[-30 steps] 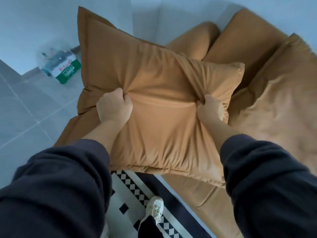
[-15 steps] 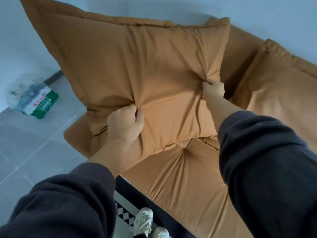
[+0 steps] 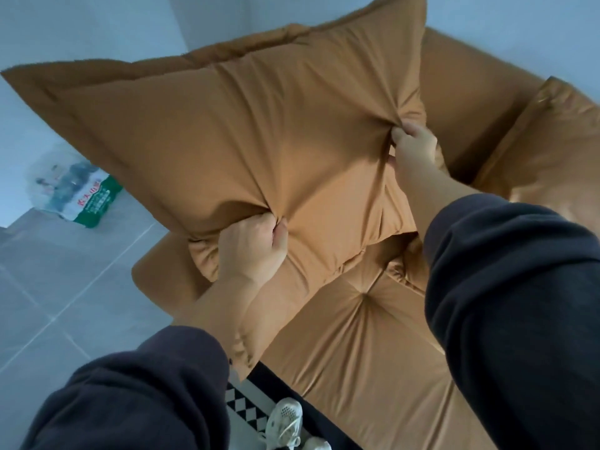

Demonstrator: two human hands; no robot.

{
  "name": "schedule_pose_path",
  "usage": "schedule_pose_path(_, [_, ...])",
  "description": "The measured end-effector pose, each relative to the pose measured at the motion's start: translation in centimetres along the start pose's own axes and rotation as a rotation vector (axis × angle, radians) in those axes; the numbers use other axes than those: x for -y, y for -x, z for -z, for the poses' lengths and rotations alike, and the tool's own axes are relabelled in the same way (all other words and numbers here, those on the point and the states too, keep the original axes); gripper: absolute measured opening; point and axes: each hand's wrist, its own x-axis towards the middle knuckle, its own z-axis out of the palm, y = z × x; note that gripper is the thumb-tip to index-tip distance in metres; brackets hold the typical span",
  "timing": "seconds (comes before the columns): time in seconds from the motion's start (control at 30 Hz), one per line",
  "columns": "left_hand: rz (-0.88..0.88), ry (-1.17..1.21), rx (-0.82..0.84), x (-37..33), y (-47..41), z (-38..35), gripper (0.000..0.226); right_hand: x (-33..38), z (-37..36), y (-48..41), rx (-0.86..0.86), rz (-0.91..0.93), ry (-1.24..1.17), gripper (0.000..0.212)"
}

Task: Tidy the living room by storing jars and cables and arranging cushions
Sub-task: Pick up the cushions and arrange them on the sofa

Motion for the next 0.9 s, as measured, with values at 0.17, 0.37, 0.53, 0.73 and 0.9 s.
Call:
schedule_pose_path(0.17, [-0.046,-0.045,0.256,-2.1,3.7,-1.7,0.04,-1.6,-0.2,0.5,-0.018,-0.079,0.203,0.023])
schedule_pose_path(0.37, [0.34,-0.062,0.643,-2.6,4.5,-4.8,0.03,-11.0,-0.8,5.8,0.272,-0.486,0.248,0.06])
schedule_pose_path(0.53, [0.081,-0.155,0.338,-3.7,-0.7,-3.7,0.015,-14.6,-1.8,6.4,0.225,-0.529,0.145,0.062])
schedule_pose_path(0.73, [-0.11,-0.44,0.026,-2.1,-8.2,-3.3,0.057,-19.4,-1.2,5.7,0.131,-0.745,0.094,0.074])
schedule_pose_path(0.9, [0.171,-0.443,0.087,-0.1,-10.9,-3.1,0.074,-24.7,-1.5,7.6,0.097,-0.816,-0.071,0.039])
